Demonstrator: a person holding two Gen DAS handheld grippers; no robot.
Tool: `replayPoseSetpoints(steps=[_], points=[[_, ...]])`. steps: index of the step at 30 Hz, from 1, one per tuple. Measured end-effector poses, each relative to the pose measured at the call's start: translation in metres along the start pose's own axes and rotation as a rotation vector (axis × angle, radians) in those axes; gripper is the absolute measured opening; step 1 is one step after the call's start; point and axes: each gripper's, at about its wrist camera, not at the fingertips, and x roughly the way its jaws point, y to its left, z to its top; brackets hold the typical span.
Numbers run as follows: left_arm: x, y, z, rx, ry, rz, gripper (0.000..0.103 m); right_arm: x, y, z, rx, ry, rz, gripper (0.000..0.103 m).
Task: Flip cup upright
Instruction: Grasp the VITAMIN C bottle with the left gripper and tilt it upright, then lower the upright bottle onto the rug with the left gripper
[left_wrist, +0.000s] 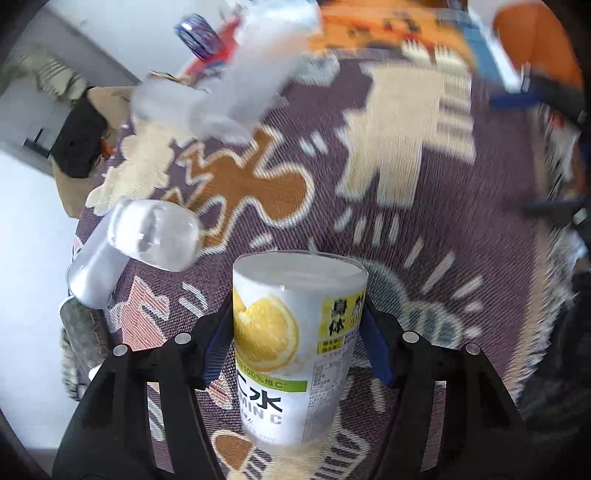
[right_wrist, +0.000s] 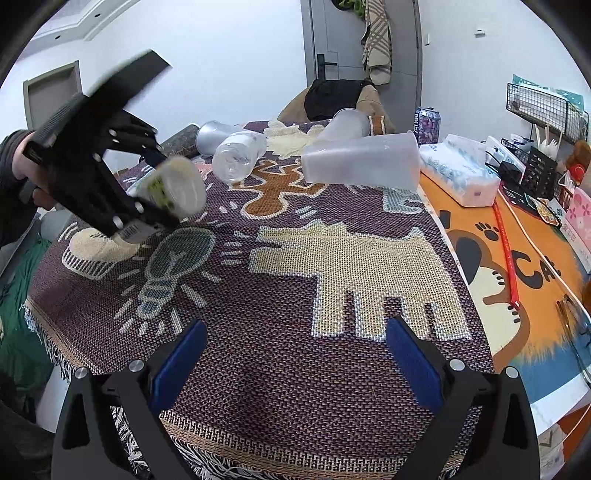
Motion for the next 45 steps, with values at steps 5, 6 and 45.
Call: replayPoseSetpoints(steps=[5,6,45], points=[[-0.034,0.012,-0.008,-0.115,-0.148,0.012,0.063,-0.002,-0.002,0.003,0.021,-0.025,0.003,0.095],[-0.042,0.014,-0.011,-0.149,-0.192,0.002,0.063,-0.003,-0.001,0.004,0.022,-0.030,0.004,0.095],[-0.024,0.009,-0.079,-0.696,-0.575,-0.049,0.098,-0.010,0.022,0.013,0.035,-0.073,-0.027,0.095]])
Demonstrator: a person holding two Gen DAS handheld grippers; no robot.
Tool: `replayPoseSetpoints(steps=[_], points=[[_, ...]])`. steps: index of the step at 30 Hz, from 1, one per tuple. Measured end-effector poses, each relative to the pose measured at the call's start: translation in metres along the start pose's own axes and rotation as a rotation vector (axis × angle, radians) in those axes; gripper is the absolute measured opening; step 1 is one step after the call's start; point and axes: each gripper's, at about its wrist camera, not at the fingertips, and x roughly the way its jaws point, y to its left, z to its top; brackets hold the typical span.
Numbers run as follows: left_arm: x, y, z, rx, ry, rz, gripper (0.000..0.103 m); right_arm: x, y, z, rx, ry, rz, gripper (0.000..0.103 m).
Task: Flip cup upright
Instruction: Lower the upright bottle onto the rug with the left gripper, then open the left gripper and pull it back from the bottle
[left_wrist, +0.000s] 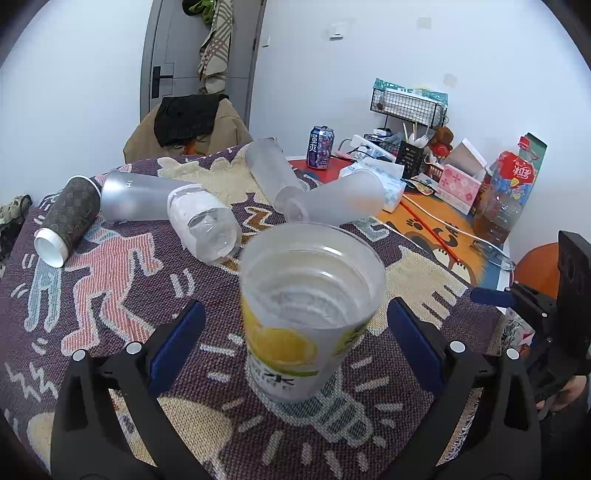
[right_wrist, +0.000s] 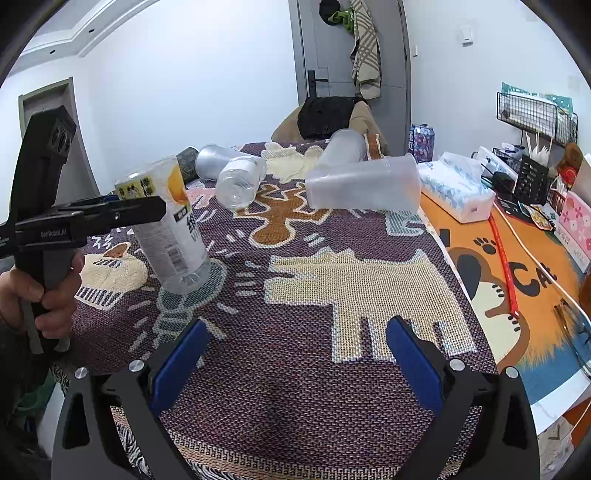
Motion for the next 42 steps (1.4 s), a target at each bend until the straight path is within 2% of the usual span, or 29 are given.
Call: replayPoseSetpoints(steps=[9,19,28,37,42], points=[[-0.030,0.001,-0.010,-0.034,-0.046,0.025,0.098,-0.014,0.016,0.005,0.006,-0.053,-0.010,0.095],[-0.085,0.004,-0.017,-0.059,-0.132,0.123,0.098,-0.038,0.038,0.009,0.026,-0.156,-0.021,0.095],[-0.134,0.000,-0.026,-0.067,-0.215,0.201,0.098,-0.055,0.041,0.006,0.067,-0.173,-0.050,0.095],[-0.171,-0.005,-0.035,-0.075,-0.258,0.259,0.098,-0.073,0.058,0.004,0.084,-0.187,-0.009,0.095],[-0.183,-0.002,-0.043,-0.101,-0.252,0.284,0.098,-0.079,0.066,0.004,0.091,-0.174,0.018,0.095]])
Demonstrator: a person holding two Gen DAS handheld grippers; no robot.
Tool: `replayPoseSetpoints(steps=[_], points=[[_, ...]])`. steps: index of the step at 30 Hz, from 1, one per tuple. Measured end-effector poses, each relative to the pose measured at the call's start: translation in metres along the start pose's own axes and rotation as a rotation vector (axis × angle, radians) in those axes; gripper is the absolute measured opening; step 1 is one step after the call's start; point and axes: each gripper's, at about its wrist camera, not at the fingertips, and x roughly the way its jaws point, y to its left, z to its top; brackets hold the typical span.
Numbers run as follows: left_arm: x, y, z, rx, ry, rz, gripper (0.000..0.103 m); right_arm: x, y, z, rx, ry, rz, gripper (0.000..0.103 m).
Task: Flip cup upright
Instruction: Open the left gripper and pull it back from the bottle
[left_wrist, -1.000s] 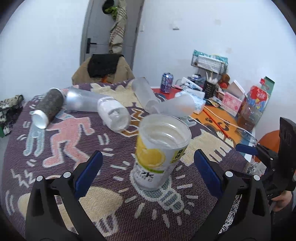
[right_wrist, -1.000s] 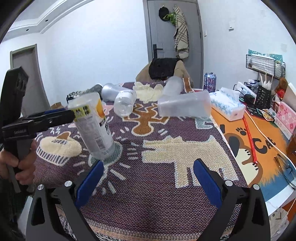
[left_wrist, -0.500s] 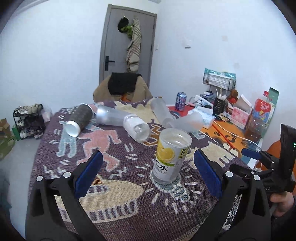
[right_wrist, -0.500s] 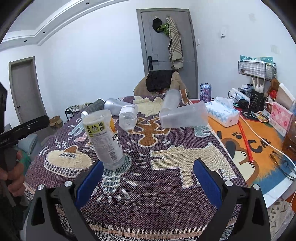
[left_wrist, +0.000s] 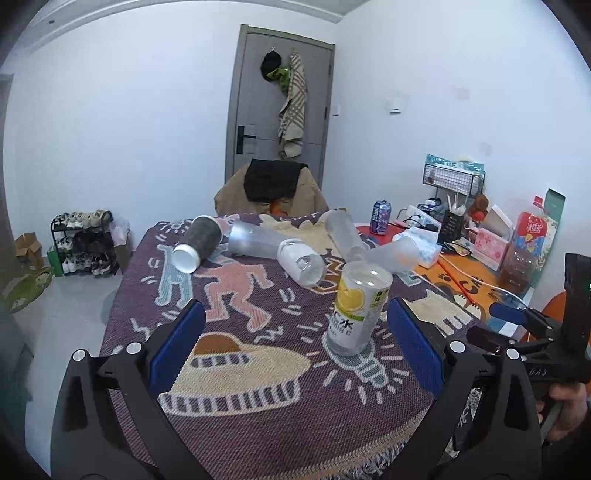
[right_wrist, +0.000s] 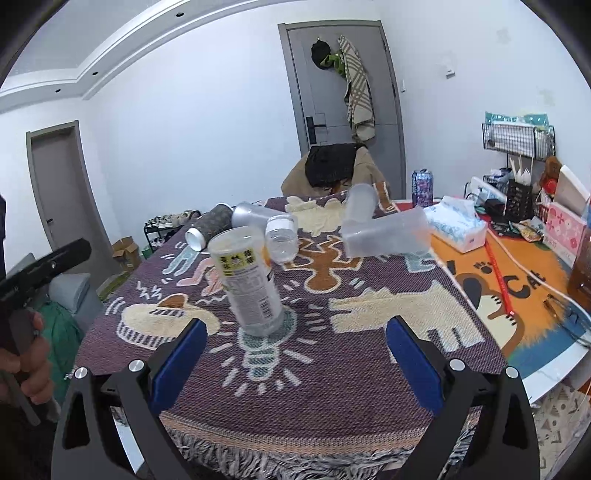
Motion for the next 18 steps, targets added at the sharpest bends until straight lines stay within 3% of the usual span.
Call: replayPoseSetpoints(steps=[6,18], points=[[-0.013,0.008,-0.002,-0.005,0.019,0.037,0.098,-0.010,-0.003,0.005,0.049,0.024,0.016,0.095],[-0.027,0.001,-0.002,0.013,0.003,0.060,0.098,-0.024,0.004,0.010,0.012,0.002,0.026,0.095]])
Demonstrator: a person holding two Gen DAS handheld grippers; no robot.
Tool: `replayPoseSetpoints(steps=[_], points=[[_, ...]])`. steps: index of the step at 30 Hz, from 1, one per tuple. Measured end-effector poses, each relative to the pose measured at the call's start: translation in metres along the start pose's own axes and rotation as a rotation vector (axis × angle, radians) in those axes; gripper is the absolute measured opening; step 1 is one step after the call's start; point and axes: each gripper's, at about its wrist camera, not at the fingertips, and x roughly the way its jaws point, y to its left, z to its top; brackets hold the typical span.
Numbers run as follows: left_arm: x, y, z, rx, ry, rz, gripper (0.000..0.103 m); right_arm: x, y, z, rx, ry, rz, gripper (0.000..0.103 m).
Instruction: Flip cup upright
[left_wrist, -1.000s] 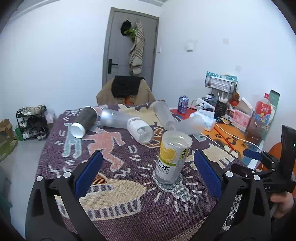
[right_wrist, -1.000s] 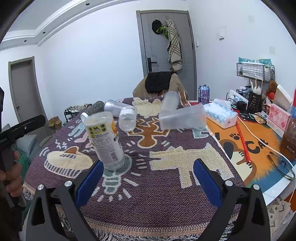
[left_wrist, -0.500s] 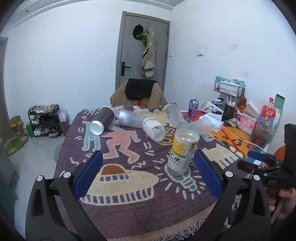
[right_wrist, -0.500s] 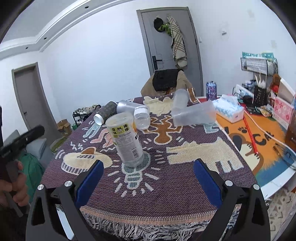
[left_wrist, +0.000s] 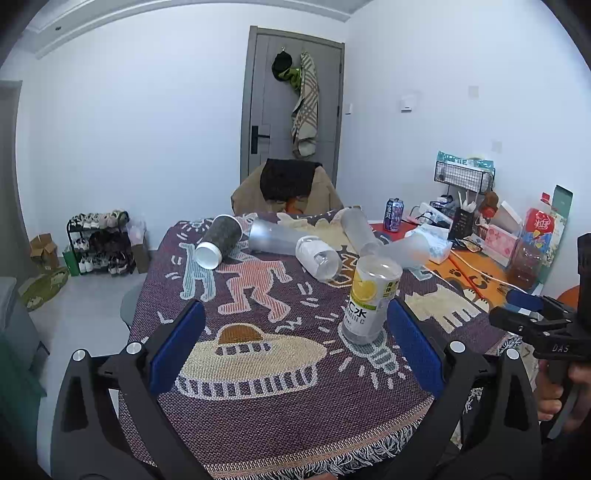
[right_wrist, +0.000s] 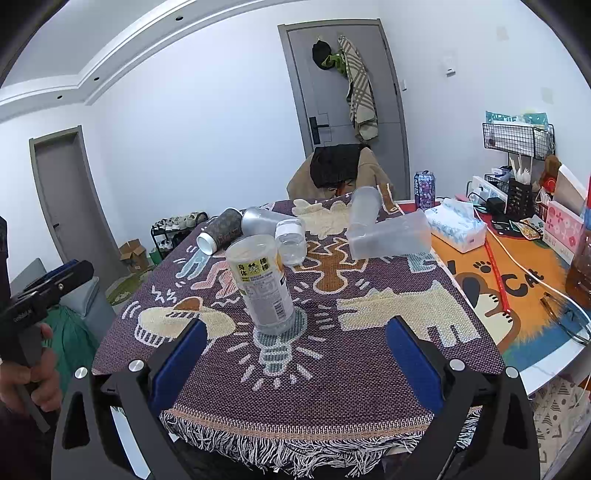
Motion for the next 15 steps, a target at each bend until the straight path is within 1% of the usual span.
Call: replayPoseSetpoints(steps=[6,9,12,15], points=[[-0.005,-0.004,0.001,0.013,-0.013,0.003,0.098,0.001,0.003,-0.002,-0.011,0.000,0.003,0.095],[-0.007,-0.006,0.002,0.016,-0.022,-0.001,0.098,0.003,0.002,-0.005,-0.013,-0.015,0.000,0.095],[-0.012,-0.007,0.002,0.018,-0.047,0.008,0.098,0.011,-0.002,-0.009,0.001,0.000,0.005,0.095],[-0.013,-0.006,0.001,0.014,-0.043,0.013,0.098,0.016,-0.001,-0.011,-0.009,0.009,-0.004,0.095]])
